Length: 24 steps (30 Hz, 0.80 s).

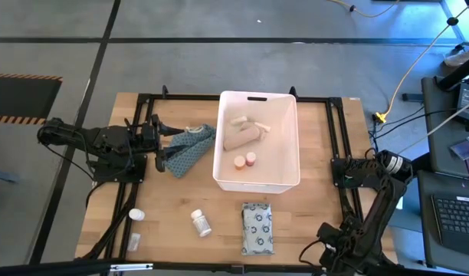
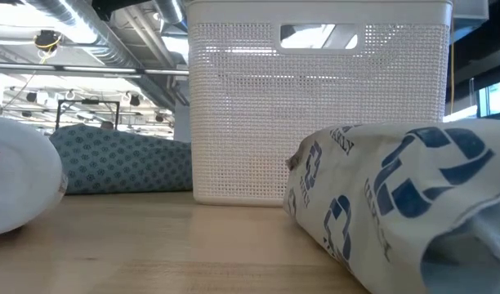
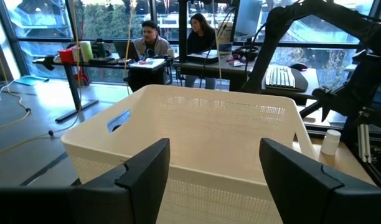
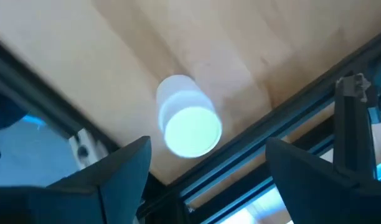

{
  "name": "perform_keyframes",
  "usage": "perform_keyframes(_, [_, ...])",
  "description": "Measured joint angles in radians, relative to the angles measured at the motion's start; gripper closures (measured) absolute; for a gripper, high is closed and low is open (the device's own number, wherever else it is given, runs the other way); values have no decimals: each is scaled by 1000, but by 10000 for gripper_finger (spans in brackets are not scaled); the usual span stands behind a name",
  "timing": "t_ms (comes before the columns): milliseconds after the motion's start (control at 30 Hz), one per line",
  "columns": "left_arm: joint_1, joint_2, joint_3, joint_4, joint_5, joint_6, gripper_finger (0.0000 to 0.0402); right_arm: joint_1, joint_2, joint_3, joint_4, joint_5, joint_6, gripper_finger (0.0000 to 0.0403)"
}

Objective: Pick & place medical supplies in basket/bin
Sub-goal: Put the bottom white medicine bottle into the white bin

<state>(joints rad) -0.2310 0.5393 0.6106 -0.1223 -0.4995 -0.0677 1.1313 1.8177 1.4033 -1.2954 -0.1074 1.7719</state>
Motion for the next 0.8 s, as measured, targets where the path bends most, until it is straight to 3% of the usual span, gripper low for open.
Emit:
perform_keyframes(533, [0,0,0,0,-5,-1,160,0,0,-70,107,1,59,86])
perform_keyframes(800, [0,0,0,0,-5,-1,160,-9,0,-148,251,0,57,86])
